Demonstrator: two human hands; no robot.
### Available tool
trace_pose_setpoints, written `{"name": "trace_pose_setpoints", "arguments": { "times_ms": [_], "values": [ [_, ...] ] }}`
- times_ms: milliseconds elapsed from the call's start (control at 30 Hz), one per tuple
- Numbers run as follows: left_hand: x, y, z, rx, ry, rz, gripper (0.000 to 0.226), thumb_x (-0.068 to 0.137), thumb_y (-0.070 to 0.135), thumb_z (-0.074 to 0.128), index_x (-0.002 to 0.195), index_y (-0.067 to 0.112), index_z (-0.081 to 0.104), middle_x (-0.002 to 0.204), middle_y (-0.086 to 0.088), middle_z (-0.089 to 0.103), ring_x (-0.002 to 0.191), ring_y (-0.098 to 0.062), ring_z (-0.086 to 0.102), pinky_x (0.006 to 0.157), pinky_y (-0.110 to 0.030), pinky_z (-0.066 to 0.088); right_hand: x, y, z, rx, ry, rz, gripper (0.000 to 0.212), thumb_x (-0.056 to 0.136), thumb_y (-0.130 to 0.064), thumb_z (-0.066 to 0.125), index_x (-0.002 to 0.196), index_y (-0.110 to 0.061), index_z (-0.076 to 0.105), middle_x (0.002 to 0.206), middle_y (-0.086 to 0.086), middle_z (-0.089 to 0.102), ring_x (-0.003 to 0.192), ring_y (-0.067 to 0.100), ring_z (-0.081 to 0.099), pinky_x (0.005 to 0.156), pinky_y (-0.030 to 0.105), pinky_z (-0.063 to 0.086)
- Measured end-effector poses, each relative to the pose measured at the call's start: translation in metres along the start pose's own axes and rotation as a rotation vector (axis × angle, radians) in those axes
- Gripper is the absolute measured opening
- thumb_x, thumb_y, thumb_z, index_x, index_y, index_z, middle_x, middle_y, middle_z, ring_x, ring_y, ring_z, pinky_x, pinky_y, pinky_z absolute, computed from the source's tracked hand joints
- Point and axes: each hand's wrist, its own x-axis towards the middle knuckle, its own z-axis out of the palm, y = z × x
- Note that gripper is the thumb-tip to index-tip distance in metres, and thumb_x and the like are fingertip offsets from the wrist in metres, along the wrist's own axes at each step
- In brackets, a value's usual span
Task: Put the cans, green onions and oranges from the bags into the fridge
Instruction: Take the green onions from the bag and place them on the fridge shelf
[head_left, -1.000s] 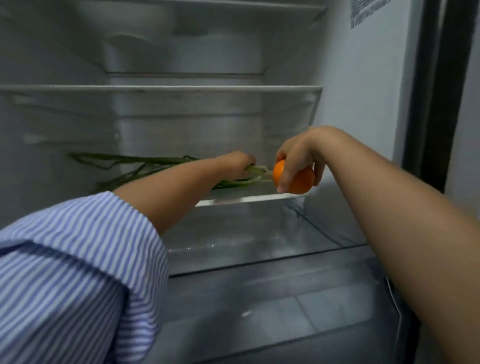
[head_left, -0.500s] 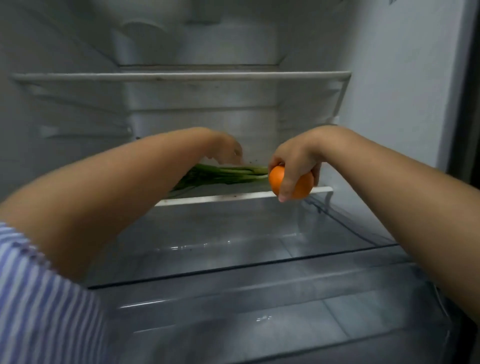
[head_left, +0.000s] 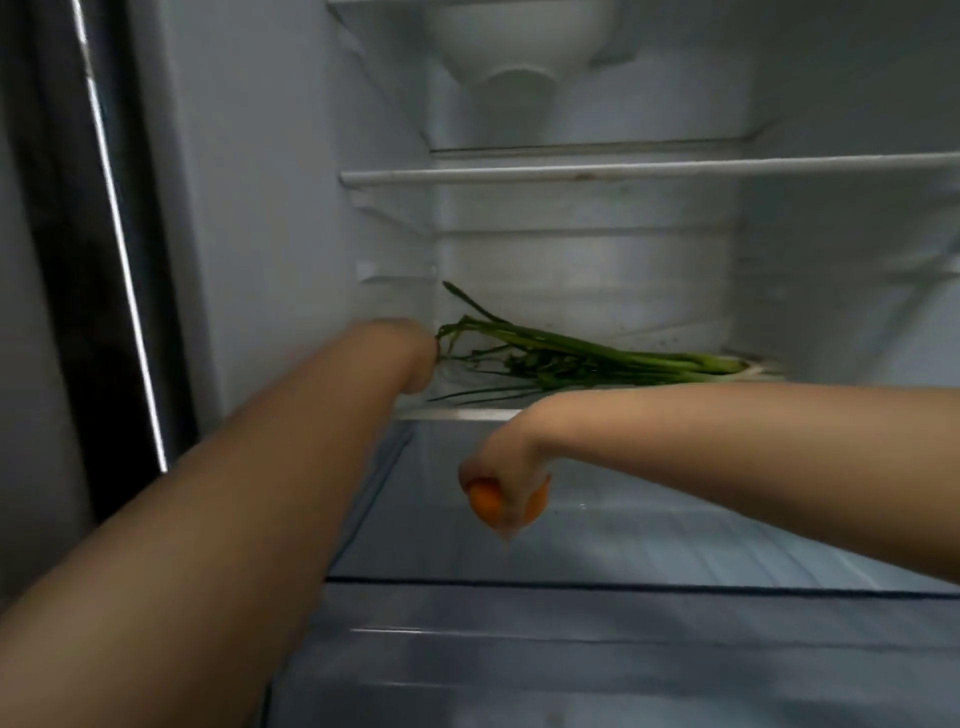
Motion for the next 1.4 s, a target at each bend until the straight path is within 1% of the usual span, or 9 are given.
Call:
{"name": "trace_pose_setpoints", "arguments": {
  "times_ms": [200, 533, 700, 833, 1133, 1200, 1267, 1333, 1400],
  "values": [
    [0.021, 0.0, 0.034, -0.159, -0.091, 0.106, 0.043, 0.099, 0.024, 0.038, 0.138, 0.008, 0.044, 0.145, -0.011, 0.043, 0.128, -0.026, 0.045, 0.111, -0.034, 0.034, 0.046, -0.013, 0.023, 0.052, 0.179, 0.093, 0.062, 0.086, -0.029, 0.062, 0.134, -0.001, 0.033, 0.136, 0.019, 0.046, 0.121, 0.034, 0.048, 0.093, 0.034, 0.041],
    [0.019, 0.003, 0.042, -0.249, 0.005, 0.14, 0.036, 0.099, 0.015, 0.041, 0.132, 0.005, 0.051, 0.137, -0.012, 0.05, 0.122, -0.025, 0.05, 0.103, -0.032, 0.039, 0.071, -0.021, 0.049, 0.216, 0.248, 0.094, 0.066, 0.085, -0.027, 0.062, 0.139, -0.006, 0.032, 0.137, 0.021, 0.039, 0.121, 0.036, 0.046, 0.094, 0.038, 0.042],
    [0.009, 0.007, 0.039, -0.181, -0.033, 0.134, 0.038, 0.099, 0.015, 0.04, 0.135, 0.004, 0.046, 0.139, -0.014, 0.047, 0.124, -0.027, 0.049, 0.103, -0.031, 0.039, 0.062, -0.018, 0.028, 0.106, 0.047, 0.135, 0.077, 0.088, -0.034, 0.057, 0.146, -0.008, 0.015, 0.145, 0.019, 0.035, 0.128, 0.035, 0.042, 0.103, 0.037, 0.039],
    [-0.014, 0.015, 0.023, -0.144, -0.059, 0.106, 0.04, 0.098, 0.015, 0.039, 0.136, 0.003, 0.045, 0.141, -0.015, 0.046, 0.125, -0.028, 0.048, 0.104, -0.033, 0.039, 0.021, -0.003, -0.011, 0.334, -0.135, 0.234, 0.059, 0.093, -0.034, 0.049, 0.144, -0.013, 0.027, 0.147, 0.013, 0.036, 0.131, 0.029, 0.041, 0.105, 0.039, 0.039],
    [-0.132, 0.045, -0.034, -0.088, 0.075, 0.023, 0.037, 0.093, 0.008, 0.04, 0.128, 0.006, 0.052, 0.133, -0.014, 0.052, 0.118, -0.032, 0.054, 0.094, -0.037, 0.046, -0.123, 0.017, 0.011, 0.361, 0.157, 0.339, 0.041, 0.093, -0.032, 0.051, 0.127, -0.009, 0.05, 0.115, 0.01, 0.057, 0.1, 0.026, 0.06, 0.083, 0.037, 0.05],
    [-0.169, 0.054, -0.038, -0.116, 0.13, 0.004, 0.036, 0.094, 0.01, 0.039, 0.127, 0.009, 0.052, 0.133, -0.013, 0.052, 0.118, -0.032, 0.053, 0.093, -0.038, 0.046, -0.156, 0.009, 0.028, 0.351, 0.275, 0.315, 0.038, 0.093, -0.033, 0.049, 0.12, -0.008, 0.056, 0.097, 0.005, 0.057, 0.084, 0.02, 0.06, 0.072, 0.031, 0.049],
    [-0.208, 0.063, -0.038, -0.158, 0.2, -0.027, 0.035, 0.096, 0.014, 0.039, 0.127, 0.011, 0.054, 0.133, -0.012, 0.053, 0.118, -0.032, 0.053, 0.092, -0.038, 0.046, -0.185, -0.004, 0.043, 0.354, 0.409, 0.291, 0.039, 0.094, -0.037, 0.046, 0.113, -0.007, 0.061, 0.08, 0.002, 0.057, 0.07, 0.017, 0.056, 0.073, 0.028, 0.046],
    [-0.25, 0.074, -0.033, -0.209, 0.243, -0.066, 0.035, 0.095, 0.017, 0.04, 0.126, 0.013, 0.055, 0.132, -0.012, 0.054, 0.118, -0.033, 0.054, 0.091, -0.037, 0.046, -0.21, -0.023, 0.06, 0.377, 0.541, 0.269, 0.042, 0.094, -0.04, 0.044, 0.113, -0.007, 0.061, 0.093, 0.008, 0.062, 0.082, 0.022, 0.056, 0.079, 0.028, 0.043],
    [-0.293, 0.089, -0.019, -0.266, 0.222, -0.09, 0.036, 0.095, 0.021, 0.04, 0.127, 0.013, 0.055, 0.132, -0.012, 0.054, 0.118, -0.033, 0.053, 0.092, -0.037, 0.046, -0.227, -0.046, 0.083, 0.325, 0.615, 0.293, 0.046, 0.093, -0.041, 0.045, 0.123, -0.007, 0.054, 0.122, 0.013, 0.057, 0.107, 0.029, 0.054, 0.089, 0.032, 0.042]
  ]
}}
